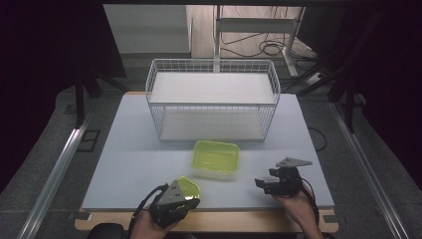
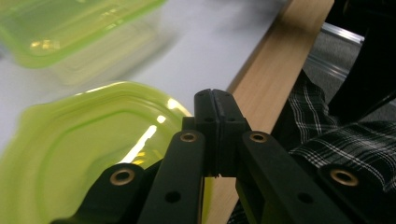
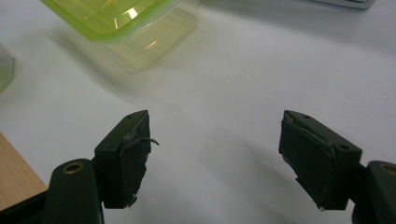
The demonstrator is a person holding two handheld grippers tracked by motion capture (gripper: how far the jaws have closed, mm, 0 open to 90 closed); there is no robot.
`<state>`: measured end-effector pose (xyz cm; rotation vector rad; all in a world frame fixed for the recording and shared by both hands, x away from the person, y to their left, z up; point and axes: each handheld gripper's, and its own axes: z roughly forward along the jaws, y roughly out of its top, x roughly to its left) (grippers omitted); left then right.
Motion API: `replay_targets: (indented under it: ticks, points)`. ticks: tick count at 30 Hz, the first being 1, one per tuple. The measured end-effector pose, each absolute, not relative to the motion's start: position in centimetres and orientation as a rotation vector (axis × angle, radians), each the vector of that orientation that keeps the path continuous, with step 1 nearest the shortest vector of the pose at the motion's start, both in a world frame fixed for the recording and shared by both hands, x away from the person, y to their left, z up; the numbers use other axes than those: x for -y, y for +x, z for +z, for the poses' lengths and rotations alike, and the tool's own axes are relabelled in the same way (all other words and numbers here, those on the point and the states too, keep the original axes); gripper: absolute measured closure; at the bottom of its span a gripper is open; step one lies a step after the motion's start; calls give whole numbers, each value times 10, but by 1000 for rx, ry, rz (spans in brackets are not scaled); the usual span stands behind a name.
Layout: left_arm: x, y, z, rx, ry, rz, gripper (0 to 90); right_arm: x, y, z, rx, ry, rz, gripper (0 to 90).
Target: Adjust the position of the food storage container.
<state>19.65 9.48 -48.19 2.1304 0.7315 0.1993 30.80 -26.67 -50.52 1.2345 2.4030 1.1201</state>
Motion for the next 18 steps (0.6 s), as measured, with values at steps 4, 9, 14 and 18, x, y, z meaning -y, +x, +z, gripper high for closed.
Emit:
replay_targets:
  ticks: [4, 9, 14, 18]
  points:
    - [-89, 196, -486, -734, 2150, 193, 898, 266, 308, -505, -2400, 1232, 1117, 254]
    - [-90, 198, -489, -753, 2150, 170, 899, 267, 308, -506, -2403, 1236, 1110, 254]
    - [-92, 200, -490, -770, 2138, 132, 899, 267, 308, -506, -2401, 1238, 1105, 254]
    - [-90, 199, -490, -772, 2150, 134, 899, 267, 308, -506, -2403, 1242, 1096, 254]
